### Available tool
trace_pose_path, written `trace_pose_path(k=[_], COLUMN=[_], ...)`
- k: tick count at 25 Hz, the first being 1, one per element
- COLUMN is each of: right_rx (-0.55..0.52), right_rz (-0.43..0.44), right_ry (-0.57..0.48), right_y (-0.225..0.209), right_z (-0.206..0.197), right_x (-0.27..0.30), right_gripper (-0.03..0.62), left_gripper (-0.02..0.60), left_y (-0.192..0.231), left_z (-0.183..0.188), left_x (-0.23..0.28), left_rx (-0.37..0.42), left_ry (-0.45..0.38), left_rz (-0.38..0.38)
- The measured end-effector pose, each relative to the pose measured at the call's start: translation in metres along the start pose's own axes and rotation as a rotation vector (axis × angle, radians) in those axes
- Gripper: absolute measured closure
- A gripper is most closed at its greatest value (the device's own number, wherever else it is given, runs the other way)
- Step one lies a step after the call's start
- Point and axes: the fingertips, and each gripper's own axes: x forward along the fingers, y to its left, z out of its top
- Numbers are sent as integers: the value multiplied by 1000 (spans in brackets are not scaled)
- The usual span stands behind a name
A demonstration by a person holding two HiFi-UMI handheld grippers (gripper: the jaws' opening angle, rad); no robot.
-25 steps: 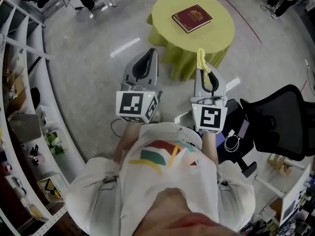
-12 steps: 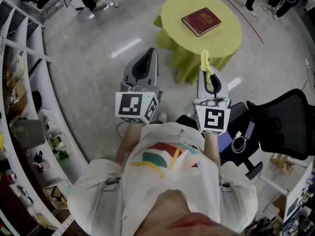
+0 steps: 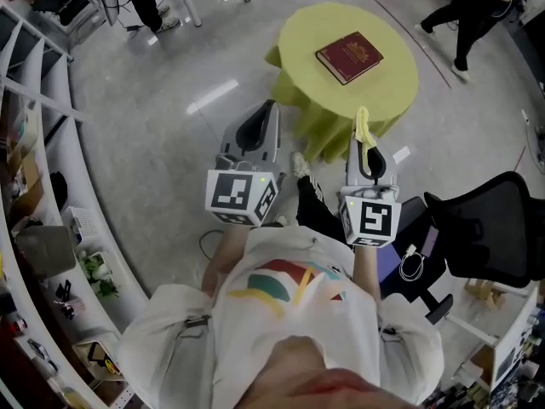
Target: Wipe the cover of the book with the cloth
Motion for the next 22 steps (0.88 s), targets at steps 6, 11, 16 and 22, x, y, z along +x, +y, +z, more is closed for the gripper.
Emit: trace_pose_path(k=[6,11,16,22], right_rx=[-14,16,31,41], right_rz=[26,18,27,22], right_ry=[-57,-67,-63,-70], right_y=[-14,-48,-96,-160], right_z=[9,1,0,7], right_x=[49,106,174,257], right_gripper=[563,563,563,563], left_gripper=[566,566,565,565], left_y=[9,13,28,50], left_z=[-3,-11,-8,19], left_x=[40,101,180,279], left_rx=[16,44,73,76], left_ry=[-6,24,11,-69], left_rz=[-7,-40,-29,-14])
